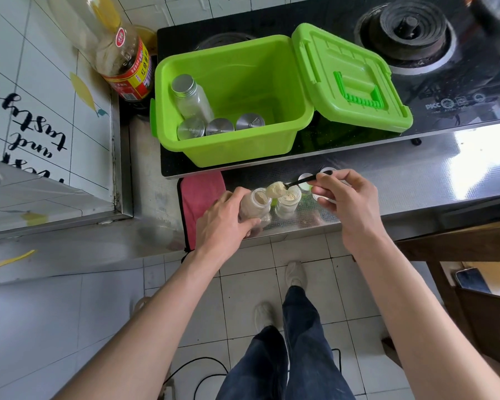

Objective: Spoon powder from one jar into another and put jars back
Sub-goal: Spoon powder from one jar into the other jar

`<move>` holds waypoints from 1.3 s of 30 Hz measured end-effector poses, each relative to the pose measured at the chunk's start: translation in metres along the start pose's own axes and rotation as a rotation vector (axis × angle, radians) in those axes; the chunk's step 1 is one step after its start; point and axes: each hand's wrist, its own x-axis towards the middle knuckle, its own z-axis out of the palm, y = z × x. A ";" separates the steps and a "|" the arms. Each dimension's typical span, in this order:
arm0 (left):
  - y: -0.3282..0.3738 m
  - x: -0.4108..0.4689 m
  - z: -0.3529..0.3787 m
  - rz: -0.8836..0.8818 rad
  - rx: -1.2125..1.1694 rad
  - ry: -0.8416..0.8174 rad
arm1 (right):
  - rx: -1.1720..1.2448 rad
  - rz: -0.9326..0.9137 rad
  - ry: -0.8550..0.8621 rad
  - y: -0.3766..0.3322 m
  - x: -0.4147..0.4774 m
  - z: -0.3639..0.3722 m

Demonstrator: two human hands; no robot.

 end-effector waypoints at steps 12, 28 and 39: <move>-0.002 0.001 0.000 0.006 -0.003 0.007 | -0.030 -0.015 0.068 -0.003 0.005 -0.016; -0.002 0.000 0.000 0.011 -0.013 -0.005 | -0.221 -0.140 0.114 0.006 0.016 -0.014; -0.002 0.000 -0.001 0.012 -0.019 0.001 | -1.122 -0.699 -0.103 0.016 0.007 0.011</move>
